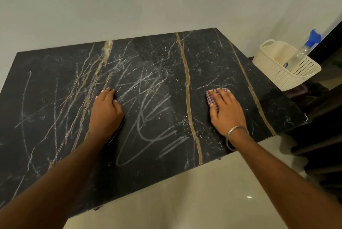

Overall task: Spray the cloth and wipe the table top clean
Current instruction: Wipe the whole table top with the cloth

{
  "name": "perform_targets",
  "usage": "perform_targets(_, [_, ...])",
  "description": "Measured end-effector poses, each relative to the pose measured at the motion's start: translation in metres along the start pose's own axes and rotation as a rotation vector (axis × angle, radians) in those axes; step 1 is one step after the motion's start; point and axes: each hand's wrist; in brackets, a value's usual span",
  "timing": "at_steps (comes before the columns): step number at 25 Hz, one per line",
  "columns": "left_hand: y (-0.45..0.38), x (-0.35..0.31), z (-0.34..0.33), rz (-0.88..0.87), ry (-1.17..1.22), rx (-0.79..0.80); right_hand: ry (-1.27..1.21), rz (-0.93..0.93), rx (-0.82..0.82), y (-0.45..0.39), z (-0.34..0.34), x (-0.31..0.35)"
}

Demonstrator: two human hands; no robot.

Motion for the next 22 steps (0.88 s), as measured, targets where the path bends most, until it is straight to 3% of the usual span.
perform_targets(4, [-0.003,-0.002,-0.004,0.001,-0.010,0.005,-0.026,-0.074,-0.023,0.007,0.007,0.014])
perform_targets(9, [0.007,-0.010,0.000,0.041,-0.003,0.005,-0.107,0.105,-0.070,0.043,0.021,0.084])
perform_targets(12, [0.017,-0.013,0.002,0.030,0.009,0.021,-0.100,0.193,-0.074,0.041,0.018,0.068])
perform_targets(17, [0.036,-0.012,0.009,0.022,0.019,0.046,-0.026,-0.013,-0.033,0.033,0.005,0.001])
perform_targets(22, [0.050,-0.014,0.011,0.025,0.019,0.051,-0.052,0.001,-0.061,0.056,0.018,0.046])
Point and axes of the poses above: each hand's wrist, its own y-axis away from the middle knuckle, its own z-axis out of the back of the hand, x = y × z, and after that the axes turned 15 degrees about y, right-handed
